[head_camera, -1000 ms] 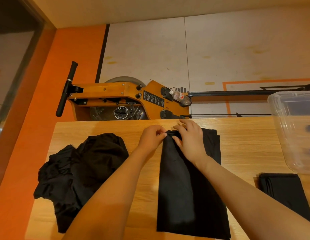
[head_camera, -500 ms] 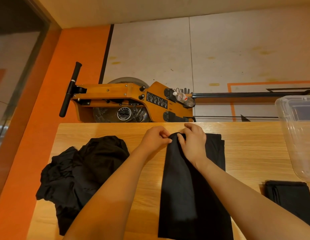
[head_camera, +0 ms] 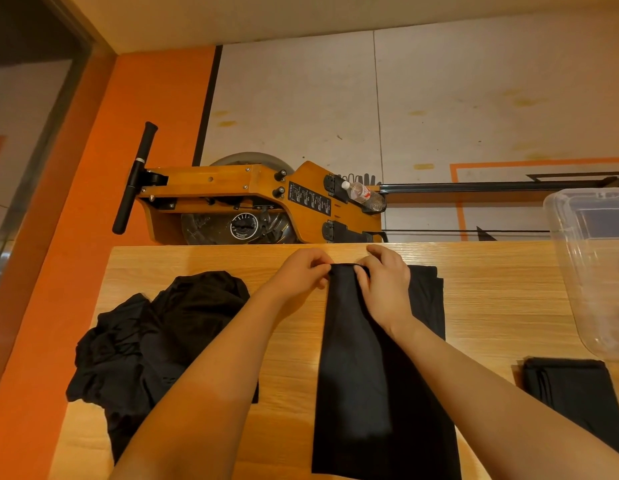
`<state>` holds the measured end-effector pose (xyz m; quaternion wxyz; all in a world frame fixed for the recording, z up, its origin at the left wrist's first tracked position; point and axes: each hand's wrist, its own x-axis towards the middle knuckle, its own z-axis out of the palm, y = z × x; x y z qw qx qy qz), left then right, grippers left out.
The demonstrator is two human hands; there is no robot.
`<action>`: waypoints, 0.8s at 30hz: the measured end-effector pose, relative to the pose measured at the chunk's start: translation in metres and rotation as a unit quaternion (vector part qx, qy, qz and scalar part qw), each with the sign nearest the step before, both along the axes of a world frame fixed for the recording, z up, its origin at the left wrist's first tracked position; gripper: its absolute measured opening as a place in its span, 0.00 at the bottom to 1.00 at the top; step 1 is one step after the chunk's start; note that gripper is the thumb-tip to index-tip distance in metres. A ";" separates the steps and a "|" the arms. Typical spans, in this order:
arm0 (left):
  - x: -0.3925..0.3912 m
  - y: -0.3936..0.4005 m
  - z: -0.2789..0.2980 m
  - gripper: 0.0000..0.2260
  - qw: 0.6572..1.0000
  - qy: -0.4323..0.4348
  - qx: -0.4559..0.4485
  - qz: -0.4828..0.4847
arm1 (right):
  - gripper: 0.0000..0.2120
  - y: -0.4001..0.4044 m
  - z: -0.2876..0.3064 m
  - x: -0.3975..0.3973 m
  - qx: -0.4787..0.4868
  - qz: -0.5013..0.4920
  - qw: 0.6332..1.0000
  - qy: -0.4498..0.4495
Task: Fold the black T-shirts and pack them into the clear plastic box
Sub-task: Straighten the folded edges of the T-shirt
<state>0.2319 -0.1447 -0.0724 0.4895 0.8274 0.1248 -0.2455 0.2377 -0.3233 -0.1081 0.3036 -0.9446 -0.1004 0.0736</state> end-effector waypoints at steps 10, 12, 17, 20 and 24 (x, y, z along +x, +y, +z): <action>0.019 0.004 0.015 0.04 0.996 0.049 0.028 -0.069 | 0.10 -0.002 0.000 -0.001 -0.005 -0.006 1.000 -0.016; 0.019 0.004 0.015 0.04 0.997 0.044 0.025 -0.051 | 0.10 -0.003 0.000 -0.001 -0.006 -0.006 1.000 -0.018; 0.018 0.003 0.012 0.03 0.999 0.039 0.025 -0.022 | 0.11 -0.004 0.001 0.001 -0.011 -0.022 1.000 -0.010; 0.014 -0.002 0.006 0.03 0.997 0.026 0.065 0.020 | 0.17 -0.004 0.005 -0.003 -0.026 -0.023 0.998 -0.060; -0.006 -0.021 -0.002 0.04 0.966 -0.120 0.188 0.133 | 0.17 -0.009 0.002 -0.026 -0.037 0.073 0.985 -0.153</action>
